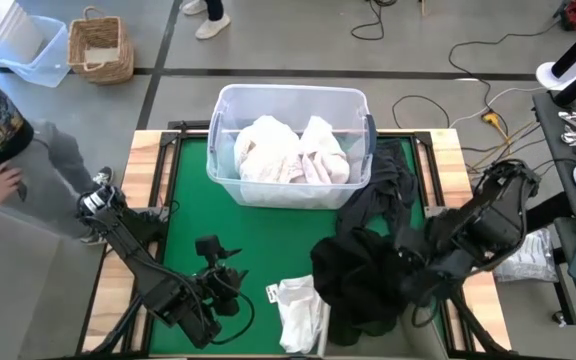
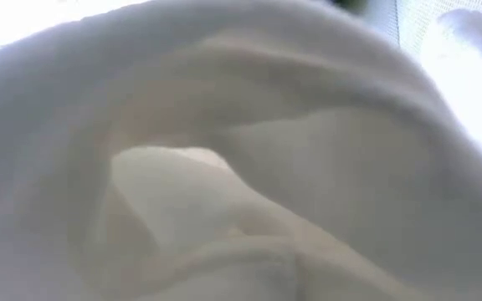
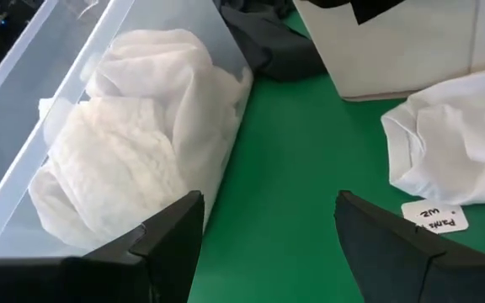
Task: Sort clothes
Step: Put the black pants into the brown laundry bin
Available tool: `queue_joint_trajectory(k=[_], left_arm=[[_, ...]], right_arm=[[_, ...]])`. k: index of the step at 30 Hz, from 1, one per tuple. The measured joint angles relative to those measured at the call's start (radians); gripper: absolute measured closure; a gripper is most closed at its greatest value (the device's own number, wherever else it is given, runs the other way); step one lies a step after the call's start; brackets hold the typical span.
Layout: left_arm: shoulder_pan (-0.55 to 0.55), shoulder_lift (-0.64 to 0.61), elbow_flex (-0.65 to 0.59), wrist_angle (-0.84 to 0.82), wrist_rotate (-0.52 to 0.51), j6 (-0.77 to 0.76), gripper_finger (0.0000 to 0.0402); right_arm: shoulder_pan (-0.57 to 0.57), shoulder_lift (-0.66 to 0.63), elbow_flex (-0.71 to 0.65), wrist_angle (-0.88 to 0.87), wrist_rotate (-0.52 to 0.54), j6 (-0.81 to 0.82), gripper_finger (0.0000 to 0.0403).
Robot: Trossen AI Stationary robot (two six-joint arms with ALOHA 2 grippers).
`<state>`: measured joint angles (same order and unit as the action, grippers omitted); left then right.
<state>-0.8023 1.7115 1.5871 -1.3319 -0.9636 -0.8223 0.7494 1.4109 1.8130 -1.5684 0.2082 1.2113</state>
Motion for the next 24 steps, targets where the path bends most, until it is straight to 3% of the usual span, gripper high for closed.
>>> queue_joint_trajectory(k=[3,8,16,20,24], left_arm=[[0.002,0.0,0.0,0.0,-0.03,0.003,0.0157],[0.002,0.0,0.0,0.0,-0.068,0.027,0.0157],[0.006,0.0,0.0,0.0,-0.078,0.036,0.0157],[0.006,0.0,0.0,0.0,-0.077,0.035,0.0157],[0.006,0.0,0.0,0.001,-0.076,0.031,0.0157]], right_arm=[[-0.021,-0.002,0.032,0.028,0.249,-0.148,0.0201],[-0.096,0.021,0.027,0.041,0.369,-0.337,0.0234],[-0.21,0.09,-0.061,0.299,0.333,-0.578,0.0319],[-0.244,0.164,-0.062,0.205,0.309,-0.568,0.0376],[-0.243,0.214,-0.06,0.167,0.194,-0.559,0.039]])
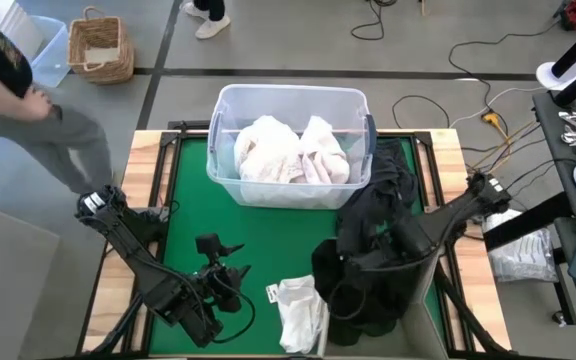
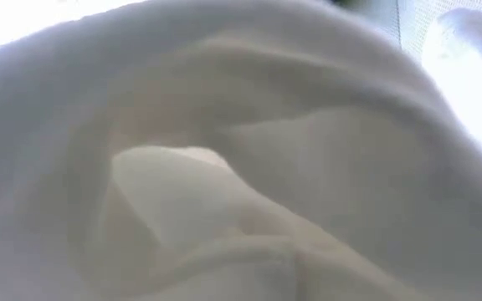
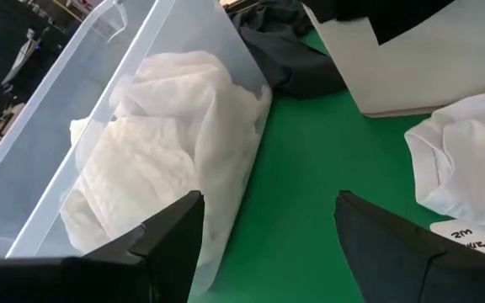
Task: Sort clothes
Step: Put the black pants into the brown laundry bin
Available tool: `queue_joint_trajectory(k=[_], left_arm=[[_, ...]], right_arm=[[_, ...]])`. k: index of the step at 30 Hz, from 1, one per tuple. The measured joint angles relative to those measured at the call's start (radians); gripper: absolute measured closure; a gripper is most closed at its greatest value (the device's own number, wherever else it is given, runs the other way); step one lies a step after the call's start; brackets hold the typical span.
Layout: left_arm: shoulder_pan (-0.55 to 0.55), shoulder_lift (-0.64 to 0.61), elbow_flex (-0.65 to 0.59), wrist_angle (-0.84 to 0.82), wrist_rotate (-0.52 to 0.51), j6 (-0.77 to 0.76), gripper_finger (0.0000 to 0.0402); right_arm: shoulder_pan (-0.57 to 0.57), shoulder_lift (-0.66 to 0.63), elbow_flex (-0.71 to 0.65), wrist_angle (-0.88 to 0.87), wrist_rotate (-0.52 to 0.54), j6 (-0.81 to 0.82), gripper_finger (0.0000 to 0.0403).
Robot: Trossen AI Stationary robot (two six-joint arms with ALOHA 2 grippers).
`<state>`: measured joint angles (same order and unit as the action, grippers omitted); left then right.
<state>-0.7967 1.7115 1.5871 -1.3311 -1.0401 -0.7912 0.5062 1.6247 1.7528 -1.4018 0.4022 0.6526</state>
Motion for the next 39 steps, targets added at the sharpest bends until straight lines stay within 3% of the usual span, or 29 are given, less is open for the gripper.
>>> queue_joint_trajectory(k=[9,12,14,18,20,23,25,33,39], left_arm=[[0.0,0.0,0.0,0.005,0.003,-0.007,0.0157],[0.0,0.0,0.0,0.007,0.003,-0.011,0.0157],[0.0,0.0,0.0,0.007,0.003,-0.011,0.0157],[0.0,0.0,0.0,0.007,0.003,-0.011,0.0157],[0.002,0.0,0.0,0.007,0.003,-0.007,0.0157],[0.004,0.0,0.0,0.007,0.001,-0.001,0.0157],[0.005,0.0,0.0,0.007,-0.005,0.001,0.0157],[0.007,-0.001,0.0,0.007,-0.016,0.023,0.0157],[0.007,-0.001,0.0,0.011,-0.016,0.02,0.0157]], right_arm=[[0.091,0.03,0.002,0.001,-0.305,0.044,0.039],[0.133,0.031,0.002,-0.057,-0.433,0.099,0.039],[0.168,0.028,0.002,-0.106,-0.464,0.169,0.039],[0.221,-0.017,0.015,-0.17,-0.409,0.287,0.039],[0.239,-0.055,0.024,-0.16,-0.287,0.291,0.039],[0.242,-0.096,0.024,-0.158,-0.013,0.288,0.039],[0.227,-0.105,0.015,-0.147,0.057,0.246,0.039],[0.194,-0.069,-0.085,0.093,0.031,-0.005,0.039],[0.194,-0.06,-0.212,0.206,-0.094,0.007,0.039]])
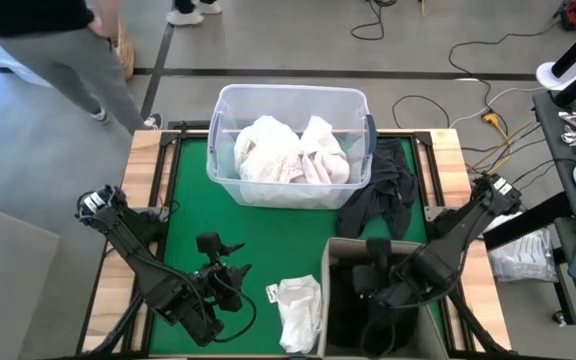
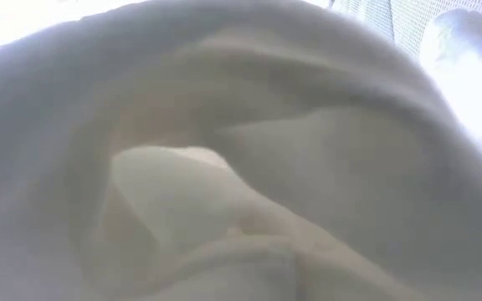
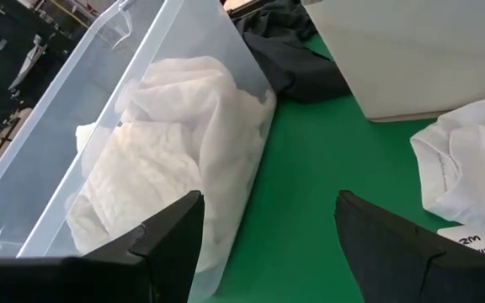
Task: Sort clothes
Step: Put the black pants into the brown laundry bin, then put the white shorts into the transparent laundry bin
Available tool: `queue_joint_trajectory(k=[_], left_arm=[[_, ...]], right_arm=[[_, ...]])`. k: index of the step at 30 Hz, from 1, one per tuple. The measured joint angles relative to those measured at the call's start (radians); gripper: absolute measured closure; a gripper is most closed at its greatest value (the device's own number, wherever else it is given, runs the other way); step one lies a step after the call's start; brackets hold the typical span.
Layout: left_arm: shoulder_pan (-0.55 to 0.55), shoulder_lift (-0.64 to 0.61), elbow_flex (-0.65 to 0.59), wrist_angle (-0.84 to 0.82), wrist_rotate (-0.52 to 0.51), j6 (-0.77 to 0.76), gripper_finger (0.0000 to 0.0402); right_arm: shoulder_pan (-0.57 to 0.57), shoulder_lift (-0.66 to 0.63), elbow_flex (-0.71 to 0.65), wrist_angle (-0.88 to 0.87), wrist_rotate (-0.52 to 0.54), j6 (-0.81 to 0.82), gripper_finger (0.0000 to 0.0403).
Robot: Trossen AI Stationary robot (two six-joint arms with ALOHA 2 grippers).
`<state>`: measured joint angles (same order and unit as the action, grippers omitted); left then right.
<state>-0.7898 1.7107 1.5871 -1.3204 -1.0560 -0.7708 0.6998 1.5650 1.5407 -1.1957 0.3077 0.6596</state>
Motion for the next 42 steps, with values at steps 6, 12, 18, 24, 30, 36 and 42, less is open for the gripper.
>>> queue_joint_trajectory(k=[6,12,18,24,30,36,42], left_arm=[[0.0,0.0,0.0,0.0,0.0,0.0,0.0157],[0.0,0.0,0.0,0.004,0.0,0.0,0.0157],[0.0,0.0,0.0,0.015,0.0,0.002,0.0157],[0.001,0.0,0.0,0.063,-0.006,0.058,0.0157],[0.031,0.0,0.0,0.246,-0.104,0.308,0.0157],[0.107,0.0,-0.01,0.218,-0.107,0.352,0.0157],[0.171,-0.017,-0.019,0.083,-0.142,0.372,0.0157]], right_arm=[[0.0,0.0,-0.101,0.03,-0.214,0.067,0.039],[0.005,-0.013,-0.051,0.012,-0.194,0.084,0.039],[0.005,-0.025,0.081,-0.127,-0.06,0.081,0.039],[0.028,-0.051,0.165,-0.294,0.151,0.041,0.039],[-0.05,-0.134,0.153,-0.376,0.302,0.039,0.039],[-0.2,-0.265,0.099,-0.375,0.3,0.013,0.039],[-0.297,-0.415,0.016,-0.357,0.313,0.013,0.039]])
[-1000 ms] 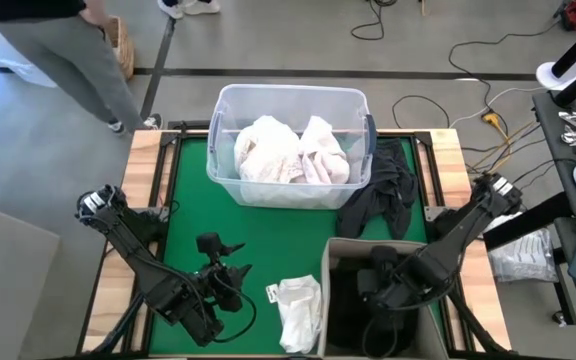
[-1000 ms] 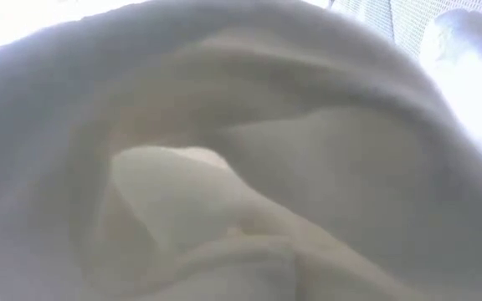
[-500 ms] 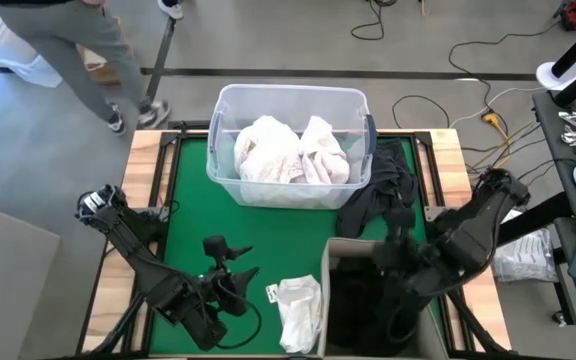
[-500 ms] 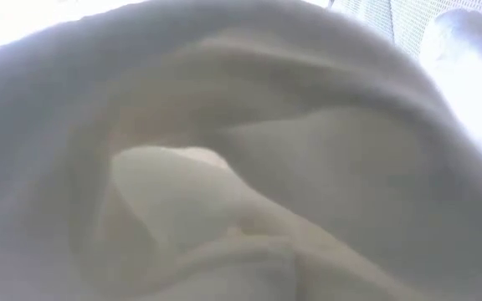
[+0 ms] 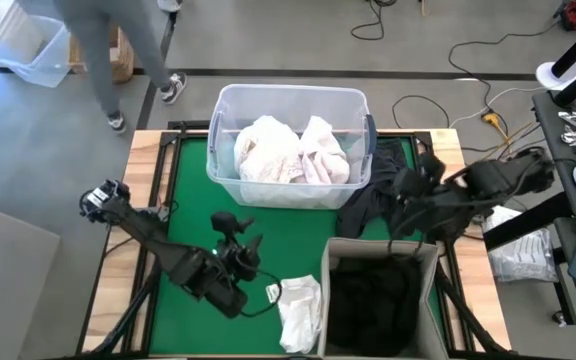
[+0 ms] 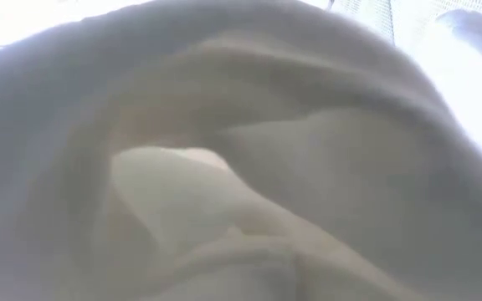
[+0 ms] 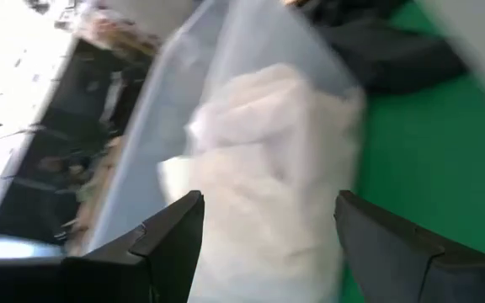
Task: Sort clothes
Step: Put the white shorts into the transparent laundry bin
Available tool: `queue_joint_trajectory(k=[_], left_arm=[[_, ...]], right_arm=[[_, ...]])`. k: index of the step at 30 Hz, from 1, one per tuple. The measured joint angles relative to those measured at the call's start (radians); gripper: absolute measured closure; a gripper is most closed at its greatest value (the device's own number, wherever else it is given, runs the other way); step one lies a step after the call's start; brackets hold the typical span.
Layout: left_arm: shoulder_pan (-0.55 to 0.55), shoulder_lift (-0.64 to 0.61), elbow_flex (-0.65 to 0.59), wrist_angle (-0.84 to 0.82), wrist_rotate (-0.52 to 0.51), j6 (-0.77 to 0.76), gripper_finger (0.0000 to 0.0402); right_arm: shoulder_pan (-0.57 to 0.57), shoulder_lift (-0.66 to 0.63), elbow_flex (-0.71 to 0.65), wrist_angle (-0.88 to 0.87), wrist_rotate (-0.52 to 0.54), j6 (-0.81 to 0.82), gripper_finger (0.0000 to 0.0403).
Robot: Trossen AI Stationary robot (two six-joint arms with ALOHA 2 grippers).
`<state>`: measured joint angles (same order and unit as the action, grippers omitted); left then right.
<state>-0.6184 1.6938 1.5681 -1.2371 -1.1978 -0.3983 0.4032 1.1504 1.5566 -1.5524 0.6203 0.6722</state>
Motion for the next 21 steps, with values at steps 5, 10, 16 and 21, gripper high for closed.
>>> queue_joint_trajectory(k=[5,10,16,21], left_arm=[[0.018,-0.079,-0.002,-0.121,-0.089,-0.091,0.0157],[0.05,-0.186,-0.062,-0.124,-0.102,-0.1,0.0157],[0.065,-0.301,-0.174,-0.077,-0.045,-0.099,0.0157],[0.065,-0.373,-0.274,0.19,0.035,0.053,0.0157]], right_arm=[[-0.051,-0.089,-0.084,0.086,0.008,-0.051,0.039],[-0.077,-0.131,-0.139,0.195,0.034,-0.171,0.039],[-0.077,-0.178,-0.178,0.303,0.092,-0.305,0.039],[-0.077,-0.2,-0.191,0.352,0.092,-0.352,0.039]])
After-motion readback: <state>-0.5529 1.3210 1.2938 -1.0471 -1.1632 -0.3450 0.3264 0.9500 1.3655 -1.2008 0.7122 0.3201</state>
